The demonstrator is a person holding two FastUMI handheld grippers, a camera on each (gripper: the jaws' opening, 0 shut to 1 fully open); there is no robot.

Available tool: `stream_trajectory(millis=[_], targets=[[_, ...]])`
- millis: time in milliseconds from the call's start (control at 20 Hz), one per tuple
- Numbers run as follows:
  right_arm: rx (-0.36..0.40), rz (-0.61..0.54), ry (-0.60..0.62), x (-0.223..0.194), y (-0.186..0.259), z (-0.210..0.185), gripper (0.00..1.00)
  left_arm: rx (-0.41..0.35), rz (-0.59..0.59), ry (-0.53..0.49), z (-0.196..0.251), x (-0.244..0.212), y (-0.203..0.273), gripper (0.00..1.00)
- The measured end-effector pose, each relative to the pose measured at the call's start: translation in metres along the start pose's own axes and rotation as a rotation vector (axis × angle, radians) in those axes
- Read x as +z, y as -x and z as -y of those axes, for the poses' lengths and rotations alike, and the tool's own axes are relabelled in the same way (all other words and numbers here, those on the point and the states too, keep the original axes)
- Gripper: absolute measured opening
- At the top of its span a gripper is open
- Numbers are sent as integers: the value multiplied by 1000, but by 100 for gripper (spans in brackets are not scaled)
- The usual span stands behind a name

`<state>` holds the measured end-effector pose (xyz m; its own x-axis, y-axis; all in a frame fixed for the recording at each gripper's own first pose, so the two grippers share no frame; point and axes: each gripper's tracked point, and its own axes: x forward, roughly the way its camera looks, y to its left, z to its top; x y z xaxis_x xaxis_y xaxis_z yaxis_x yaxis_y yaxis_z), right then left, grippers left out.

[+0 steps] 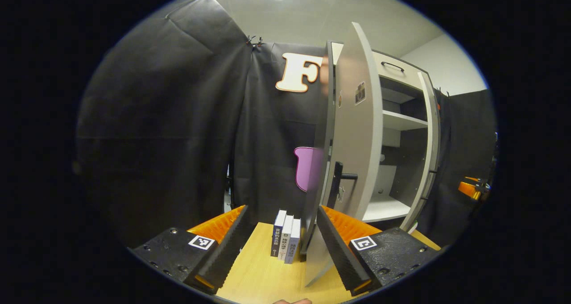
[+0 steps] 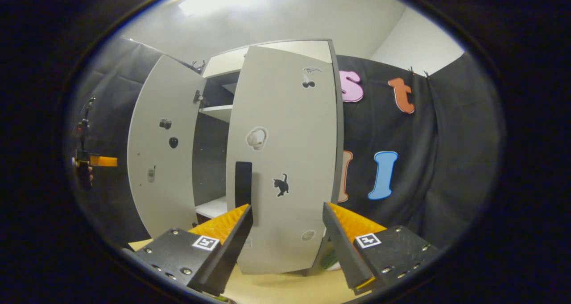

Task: Grasp the bottle in the cabinet with the left hand and place it on the coaster, then close the right door with the right hand and the left door with the left hand.

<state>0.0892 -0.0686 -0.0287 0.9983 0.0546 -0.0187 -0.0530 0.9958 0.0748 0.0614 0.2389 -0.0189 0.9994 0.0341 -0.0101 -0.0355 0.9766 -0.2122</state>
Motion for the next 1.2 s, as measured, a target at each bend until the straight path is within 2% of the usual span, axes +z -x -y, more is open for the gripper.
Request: stream_trajectory(millis=[50,100,250,300,450,500,550,600,650,700,800,1000,1050,1100,1150,1200], targets=[[-1,-1,5,-1,5,2,95,-7,1,7,-1,2,-6,91],[-5,-4,10,-2,10,5,93,-12,0,9,1,5,-14,90],[-28,-18,20,-4,22,16,95,-24,16,4,8,14,-36,90],[-29,-21,24,-5,27,17,95,-34,18,1,13,15,-43,100],[-27,-23,48,-3,40,17,93,-26,13,14,22,13,-55,90],[-23,-16,50,-1,44,17,95,-28,38,21,22,18,-56,87],[-24,-8,45,1,47,16,95,-33,46,32,24,19,-56,87],[-26,-4,34,3,49,18,95,-37,28,47,24,15,-55,92],[-24,0,21,4,50,18,95,-42,22,69,25,16,-56,86],[-24,5,12,4,53,17,93,-48,4,84,27,14,-56,92],[-29,17,10,7,54,18,95,-61,-8,91,32,13,-55,92],[-45,1,4,-2,61,28,95,-59,5,38,57,14,-50,92],[-53,-5,-7,-4,63,32,93,-63,4,37,63,12,-50,92],[-55,-3,-23,-4,64,33,95,-73,3,43,69,11,-50,92],[-45,5,-46,-2,64,31,93,-85,0,54,77,11,-50,92],[-28,15,-65,-1,65,28,95,-98,-8,69,84,9,-51,92]])
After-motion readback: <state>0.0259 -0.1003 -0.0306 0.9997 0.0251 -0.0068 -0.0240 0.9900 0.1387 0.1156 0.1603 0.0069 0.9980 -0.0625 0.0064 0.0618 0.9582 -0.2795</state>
